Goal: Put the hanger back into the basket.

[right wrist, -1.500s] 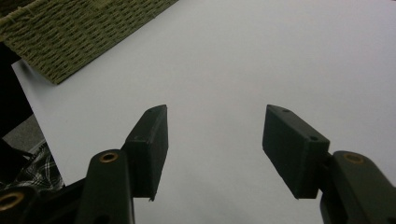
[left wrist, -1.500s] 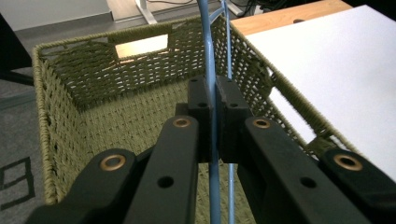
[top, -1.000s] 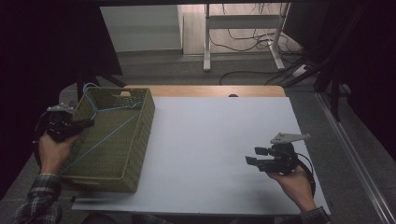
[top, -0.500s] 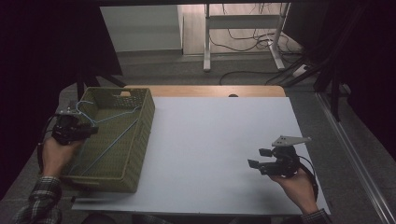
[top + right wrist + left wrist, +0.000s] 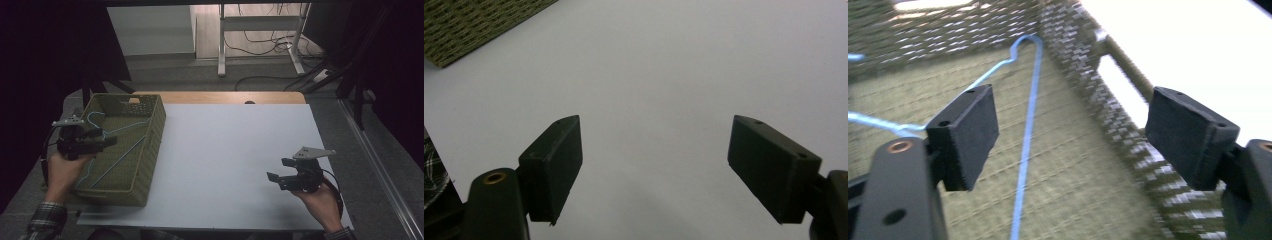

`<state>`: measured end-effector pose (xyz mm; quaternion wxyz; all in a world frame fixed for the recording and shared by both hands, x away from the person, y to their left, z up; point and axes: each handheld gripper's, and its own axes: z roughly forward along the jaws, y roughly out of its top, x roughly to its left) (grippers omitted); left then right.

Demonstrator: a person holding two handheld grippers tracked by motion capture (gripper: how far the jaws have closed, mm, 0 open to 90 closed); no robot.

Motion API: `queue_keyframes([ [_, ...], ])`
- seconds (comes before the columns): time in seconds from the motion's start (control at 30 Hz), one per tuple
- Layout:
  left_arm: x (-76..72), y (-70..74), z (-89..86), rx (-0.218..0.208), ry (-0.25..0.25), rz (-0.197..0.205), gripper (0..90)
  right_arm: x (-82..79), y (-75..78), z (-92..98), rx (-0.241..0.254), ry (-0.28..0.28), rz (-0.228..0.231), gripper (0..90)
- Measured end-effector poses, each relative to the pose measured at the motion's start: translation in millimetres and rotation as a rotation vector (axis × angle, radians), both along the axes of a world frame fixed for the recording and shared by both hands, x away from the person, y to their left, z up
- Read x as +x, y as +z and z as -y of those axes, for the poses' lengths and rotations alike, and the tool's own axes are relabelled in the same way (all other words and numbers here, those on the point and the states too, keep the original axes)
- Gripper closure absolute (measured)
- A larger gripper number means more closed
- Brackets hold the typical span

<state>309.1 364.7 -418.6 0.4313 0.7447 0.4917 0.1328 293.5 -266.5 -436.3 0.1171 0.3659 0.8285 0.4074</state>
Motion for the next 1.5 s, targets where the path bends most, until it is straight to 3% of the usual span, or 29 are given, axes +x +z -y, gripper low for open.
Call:
queue_keyframes([
  [0.17,-13.2,7.0,17.3,-0.036,-0.058,0.02,17.3,-3.8,1.0,2.4,0.0,-0.009,0.012,19.7],
  [0.3,-21.9,11.3,33.8,-0.012,-0.107,0.041,16.0,-7.1,1.9,3.8,-0.003,-0.017,0.023,17.8],
  [0.43,-28.9,13.0,49.9,-0.017,-0.161,0.057,12.3,-10.6,3.1,5.2,-0.003,-0.033,0.039,15.7],
  [0.53,-33.2,12.5,60.3,-0.037,-0.201,0.07,9.3,-12.9,4.3,7.3,0.006,-0.04,0.045,14.7],
  [0.83,-46.4,4.4,89.4,-0.031,-0.263,0.084,1.2,-21.1,7.2,14.2,0.019,-0.055,0.065,13.5],
  [1.0,-58.2,-2.8,101.1,-0.036,-0.276,0.101,0.0,-25.6,7.3,16.5,0.023,-0.057,0.069,12.3],
  [1.17,-70.8,-9.8,110.6,0.013,-0.295,0.118,0.0,-30.2,6.2,16.7,0.024,-0.055,0.07,11.5],
  [1.33,-78.1,-20.3,114.5,0.061,-0.282,0.111,0.0,-33.4,2.1,16.9,0.015,-0.047,0.069,10.1],
  [1.5,-77.8,-32.8,112.0,0.064,-0.26,0.086,0.0,-33.1,-3.8,18.0,0.004,-0.043,0.061,8.2],
])
